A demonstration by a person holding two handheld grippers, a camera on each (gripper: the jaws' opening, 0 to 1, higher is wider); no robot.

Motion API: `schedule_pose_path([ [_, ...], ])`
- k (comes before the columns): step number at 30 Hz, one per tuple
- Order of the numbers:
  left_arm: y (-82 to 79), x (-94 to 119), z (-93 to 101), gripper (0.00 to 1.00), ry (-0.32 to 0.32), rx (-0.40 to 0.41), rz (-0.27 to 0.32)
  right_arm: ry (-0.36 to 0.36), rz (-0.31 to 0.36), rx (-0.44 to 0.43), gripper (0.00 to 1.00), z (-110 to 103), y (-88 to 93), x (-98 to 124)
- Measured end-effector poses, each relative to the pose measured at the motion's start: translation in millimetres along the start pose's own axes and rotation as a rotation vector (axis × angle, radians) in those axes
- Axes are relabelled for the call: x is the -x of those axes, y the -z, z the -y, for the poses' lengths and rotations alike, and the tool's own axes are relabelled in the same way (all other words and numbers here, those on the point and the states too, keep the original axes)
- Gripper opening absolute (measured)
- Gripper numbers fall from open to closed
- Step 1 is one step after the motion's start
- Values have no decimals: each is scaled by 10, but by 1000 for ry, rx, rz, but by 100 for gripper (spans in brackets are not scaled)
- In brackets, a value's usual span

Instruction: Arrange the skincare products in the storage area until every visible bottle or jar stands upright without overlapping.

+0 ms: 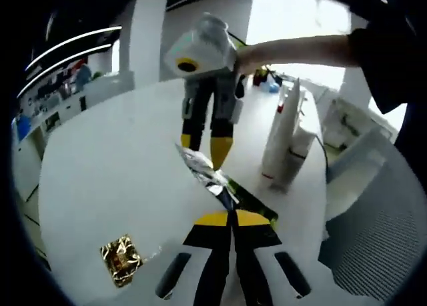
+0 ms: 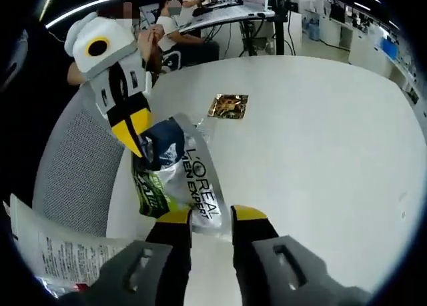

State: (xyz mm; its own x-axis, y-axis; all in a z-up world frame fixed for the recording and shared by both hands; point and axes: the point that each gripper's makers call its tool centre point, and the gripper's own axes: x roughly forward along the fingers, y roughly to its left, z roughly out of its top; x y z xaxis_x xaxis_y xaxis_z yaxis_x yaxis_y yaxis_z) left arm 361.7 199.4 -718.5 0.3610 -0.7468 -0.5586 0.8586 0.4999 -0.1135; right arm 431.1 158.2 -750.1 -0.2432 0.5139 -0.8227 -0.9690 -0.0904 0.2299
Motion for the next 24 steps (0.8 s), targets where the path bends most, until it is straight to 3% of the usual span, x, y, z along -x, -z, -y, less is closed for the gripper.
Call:
schedule_pose_path([
  [2, 19, -3, 0, 0, -2, -10, -2, -3, -13, -17, 11, -3, 36, 11],
  [4, 66, -15, -41, 0, -25, 85, -15, 20, -12, -60, 1, -46, 35, 15],
  [8, 41, -65, -15, 0, -15, 102, -3, 31, -44, -44, 1, -78, 69, 23],
  [13, 124, -85, -55, 0, -64, 312, -28, 46, -72, -24, 1, -76, 117, 23],
  [19, 132, -115, 24, 0, -18, 350, -8, 47, -110, 40, 1, -141, 163, 44],
  [22, 145, -151, 144, 19, 64, 387, -34, 24, -96, 68, 1, -222, 118, 39],
  [23, 128, -167, 126, 27, 60, 387, -28, 29, -103, 62, 1, -226, 113, 38],
  [24, 118, -183, 105, 27, 53, 387, -26, 31, -110, 66, 1, -232, 115, 36],
])
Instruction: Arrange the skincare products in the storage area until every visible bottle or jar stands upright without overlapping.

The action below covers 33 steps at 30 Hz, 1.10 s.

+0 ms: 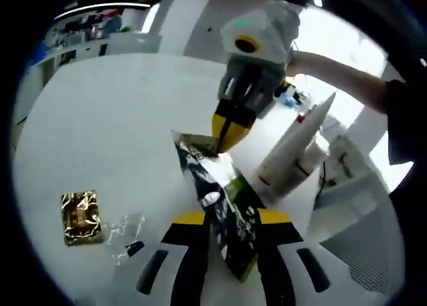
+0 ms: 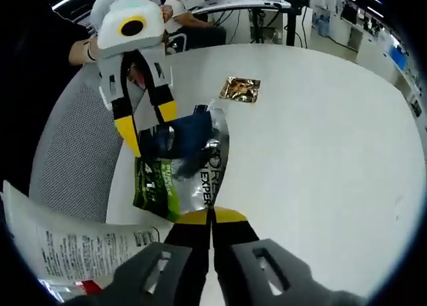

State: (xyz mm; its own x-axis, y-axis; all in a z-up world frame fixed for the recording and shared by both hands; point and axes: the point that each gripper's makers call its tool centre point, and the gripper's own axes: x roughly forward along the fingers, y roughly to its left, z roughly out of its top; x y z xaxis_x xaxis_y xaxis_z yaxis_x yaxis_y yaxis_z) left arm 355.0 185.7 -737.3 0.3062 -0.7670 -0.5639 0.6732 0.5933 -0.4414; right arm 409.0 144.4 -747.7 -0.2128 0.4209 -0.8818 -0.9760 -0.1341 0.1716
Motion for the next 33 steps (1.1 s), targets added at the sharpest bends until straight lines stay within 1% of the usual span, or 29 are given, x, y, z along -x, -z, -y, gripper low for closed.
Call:
schedule_pose_path([
  [1, -10, -6, -15, 23, -5, -3, 3, -4, -12, 32, 1, 11, 15, -4],
  [2, -25, -14, -48, 16, -18, -8, 11, 3, -15, 52, 1, 17, 19, -3],
  [3, -40, -29, -92, 12, -27, 3, 14, -5, -13, 73, 1, -51, 13, -3],
  [5, -56, -48, -88, 12, -6, 34, 16, -10, -3, 72, 1, -47, 10, 16],
  [6, -76, -66, -62, 11, 14, 67, 25, -15, 1, 75, 1, -50, 9, 25],
  [7, -85, -83, -72, 10, 20, 69, 26, -15, -2, 70, 1, -54, 4, 20],
  [8, -84, -97, -94, 9, 9, 59, 22, -14, -6, 69, 1, -61, 9, 21],
  [9, -75, -116, -108, 9, 2, 68, 15, -11, -15, 94, 1, -48, 38, 30],
  [11, -84, -132, -102, 8, 8, 85, 19, -12, -15, 109, 1, -62, 40, 29],
  [13, -104, -149, -75, 7, 26, 131, 38, -21, -15, 124, 1, -74, 57, 42],
  [14, -92, -158, -69, 7, 30, 160, 35, -21, -11, 131, 1, -71, 69, 48],
  [16, -107, -156, -47, 5, 42, 184, 47, -13, -9, 97, 1, -54, 73, 48],
  [17, -117, -162, -47, 1, 39, 212, 55, 4, -6, 81, 1, -30, 67, 48],
  [18, -115, -163, -52, 1, 33, 236, 55, 0, -7, 81, 1, -26, 70, 49],
  [20, -89, -187, -104, 0, 21, 240, 47, 0, -6, 83, 1, -22, 70, 48],
  [23, -51, -223, -156, 0, -7, 272, 35, 2, -11, 83, 1, -4, 79, 24],
  [26, -28, -248, -167, 0, -38, 282, 23, 17, -26, 54, 1, 24, 87, -20],
  [28, -5, -269, -156, 0, -57, 252, 10, 19, -35, 50, 1, 34, 108, -60],
  [33, 54, -313, -153, 0, -78, 204, -27, 6, -48, 46, 1, 31, 165, -139],
])
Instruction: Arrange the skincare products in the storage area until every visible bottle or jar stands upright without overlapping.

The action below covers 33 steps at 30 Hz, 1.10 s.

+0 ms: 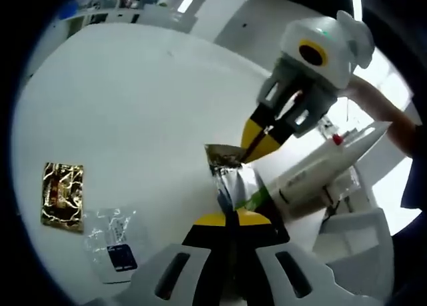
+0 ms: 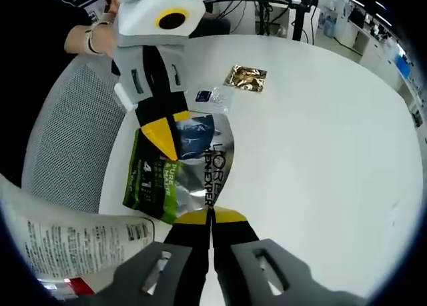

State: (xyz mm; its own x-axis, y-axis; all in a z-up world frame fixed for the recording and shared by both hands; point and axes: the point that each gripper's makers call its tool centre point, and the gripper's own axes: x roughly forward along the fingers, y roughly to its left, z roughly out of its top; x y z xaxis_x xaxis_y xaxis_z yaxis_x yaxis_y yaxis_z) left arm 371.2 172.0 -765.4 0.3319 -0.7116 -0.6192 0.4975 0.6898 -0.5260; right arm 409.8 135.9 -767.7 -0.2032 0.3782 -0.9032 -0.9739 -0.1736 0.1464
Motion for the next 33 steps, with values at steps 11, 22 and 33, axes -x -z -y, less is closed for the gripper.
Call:
schedule_pose_path([
  [11, 85, -48, -25, 0, -25, -52, -48, -58, -29, -28, 1, -26, 46, -102],
  [22, 175, -24, -38, 0, -21, -69, -80, -104, -48, -33, 1, -120, 57, -182],
  [33, 190, 14, -74, 6, -61, -154, -59, -114, -63, -41, 1, -128, 68, -225],
])
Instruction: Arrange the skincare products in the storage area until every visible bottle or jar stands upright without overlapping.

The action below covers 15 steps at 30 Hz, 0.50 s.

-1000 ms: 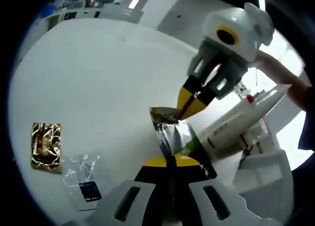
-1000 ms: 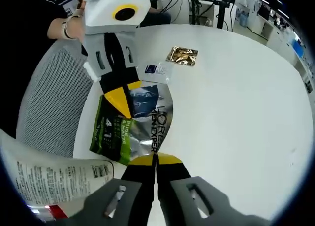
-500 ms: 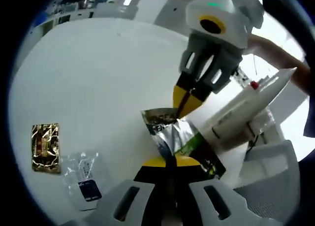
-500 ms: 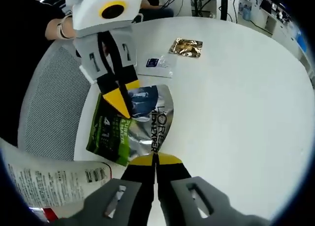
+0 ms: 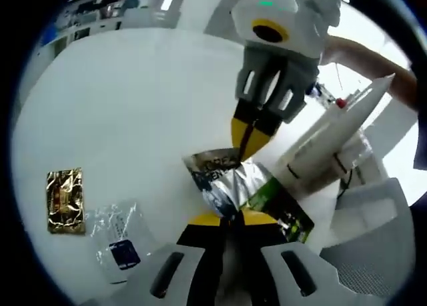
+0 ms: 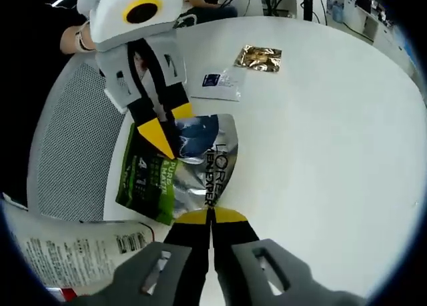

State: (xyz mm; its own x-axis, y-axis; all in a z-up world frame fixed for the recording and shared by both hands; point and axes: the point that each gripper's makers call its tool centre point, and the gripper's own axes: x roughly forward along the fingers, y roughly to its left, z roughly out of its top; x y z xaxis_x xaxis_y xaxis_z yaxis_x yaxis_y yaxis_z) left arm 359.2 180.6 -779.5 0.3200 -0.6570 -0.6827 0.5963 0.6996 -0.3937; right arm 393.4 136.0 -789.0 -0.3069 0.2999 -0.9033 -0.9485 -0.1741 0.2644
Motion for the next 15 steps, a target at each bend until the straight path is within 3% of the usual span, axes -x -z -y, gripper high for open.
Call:
schedule_pose_path([
  [2, 13, 55, -28, 10, -23, -54, -7, 4, -4, 11, 1, -7, 0, -5],
  [4, 33, 129, -64, 15, -66, -55, -6, 8, -3, 9, 1, -3, -1, -4],
  [8, -59, 311, -108, 18, -137, -187, 35, 16, -6, 15, 1, 0, 0, -5],
  [11, -116, 380, -73, 23, -150, -271, 35, 14, -9, 21, 1, 5, -1, -5],
  [13, -144, 373, 22, 26, -138, -369, 34, 12, -8, 12, 1, 2, -1, -6],
  [15, -108, 341, 89, 28, -137, -432, 10, 8, -3, 4, 1, 1, 1, -7],
])
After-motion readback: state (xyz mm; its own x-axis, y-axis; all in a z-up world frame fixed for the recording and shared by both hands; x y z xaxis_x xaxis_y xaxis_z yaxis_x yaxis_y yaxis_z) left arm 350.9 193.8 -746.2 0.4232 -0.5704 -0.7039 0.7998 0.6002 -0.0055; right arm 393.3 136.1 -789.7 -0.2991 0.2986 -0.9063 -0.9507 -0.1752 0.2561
